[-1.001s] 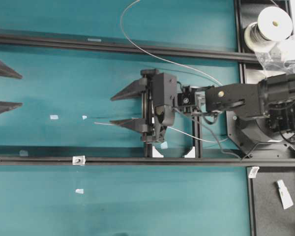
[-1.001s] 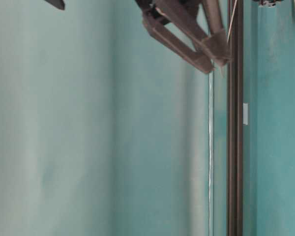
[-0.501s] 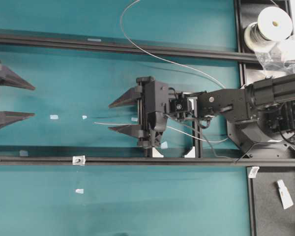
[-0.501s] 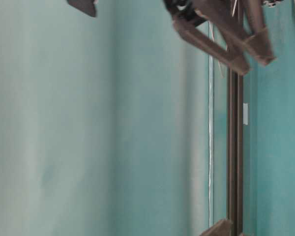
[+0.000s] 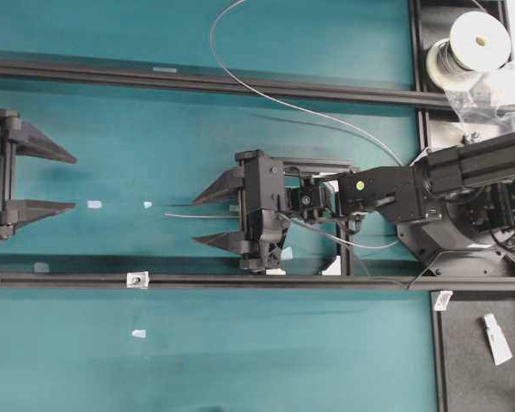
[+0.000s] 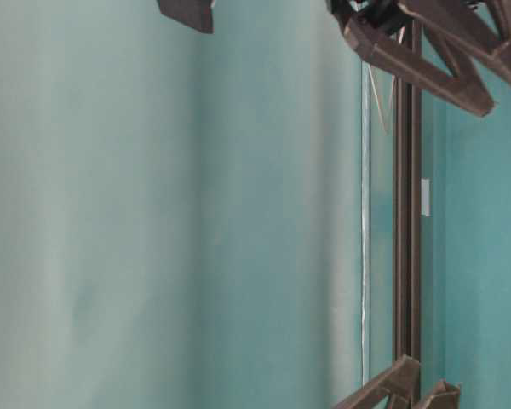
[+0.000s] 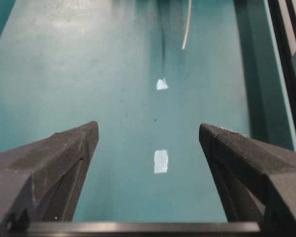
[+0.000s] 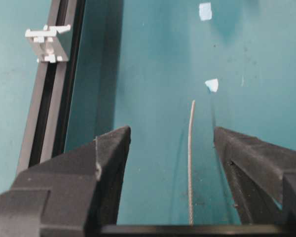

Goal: Insert the wire through the hole in the metal fitting.

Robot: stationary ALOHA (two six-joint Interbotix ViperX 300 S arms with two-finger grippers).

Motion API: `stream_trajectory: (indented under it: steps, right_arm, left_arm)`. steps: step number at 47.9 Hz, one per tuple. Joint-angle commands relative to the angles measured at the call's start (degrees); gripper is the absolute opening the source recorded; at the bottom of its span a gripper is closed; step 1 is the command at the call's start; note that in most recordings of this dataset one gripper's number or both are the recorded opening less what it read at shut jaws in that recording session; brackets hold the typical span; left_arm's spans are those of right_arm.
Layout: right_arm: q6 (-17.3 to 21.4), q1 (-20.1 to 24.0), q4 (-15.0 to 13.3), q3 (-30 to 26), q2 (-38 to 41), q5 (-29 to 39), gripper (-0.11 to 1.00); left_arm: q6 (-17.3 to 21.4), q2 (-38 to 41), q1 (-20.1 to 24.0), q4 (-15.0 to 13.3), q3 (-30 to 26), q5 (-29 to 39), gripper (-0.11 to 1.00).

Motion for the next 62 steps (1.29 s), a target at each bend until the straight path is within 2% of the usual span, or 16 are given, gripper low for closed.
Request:
stream_trajectory:
  steps: [1, 10, 20, 45, 47, 53, 56, 59, 62]
  right_arm:
    - [0.1, 0.2, 0.0, -0.6, 0.3, -0.6, 0.71]
    - [0.0, 0.1, 0.1, -1.3, 1.7, -0.6, 0.70]
    - [0.0, -0.8, 0.1, -1.3, 1.7, -0.3, 0.62]
    - [-0.1, -1.8, 0.0, -4.0, 2.5, 7.6, 0.59]
    - [-0.1, -1.9, 0.1, -4.0, 2.5, 7.6, 0.55]
    - [-0.1, -2.5, 0.1, -4.1, 2.5, 7.6, 0.22]
    - [-0.1, -2.6, 0.0, -4.1, 2.5, 7.6, 0.10]
    - [-0.1, -2.9, 0.1, -4.0, 2.5, 7.6, 0.01]
    - [-0.1, -3.0, 0.0, -4.0, 2.5, 7.6, 0.00]
  left_arm:
    - [-0.2, -0.4, -0.3, 0.1, -0.5, -1.2, 0.48]
    - [-0.2, -0.4, -0.7, 0.1, -0.8, -1.4, 0.48]
    - [-0.2, -0.4, -1.4, 0.1, -1.1, -1.4, 0.48]
    - [-0.2, -0.3, -1.8, 0.1, -1.3, -1.4, 0.48]
    - [-0.2, -0.3, -1.8, 0.0, -1.3, -1.4, 0.48]
    - [-0.2, -0.3, -1.8, 0.1, -1.4, -1.4, 0.48]
    - [-0.2, -0.3, -1.8, 0.1, -1.4, -1.3, 0.47]
    - [-0.2, -0.3, -1.8, 0.1, -1.4, -1.4, 0.47]
    - [-0.2, -0.3, -1.8, 0.1, -1.4, -1.4, 0.47]
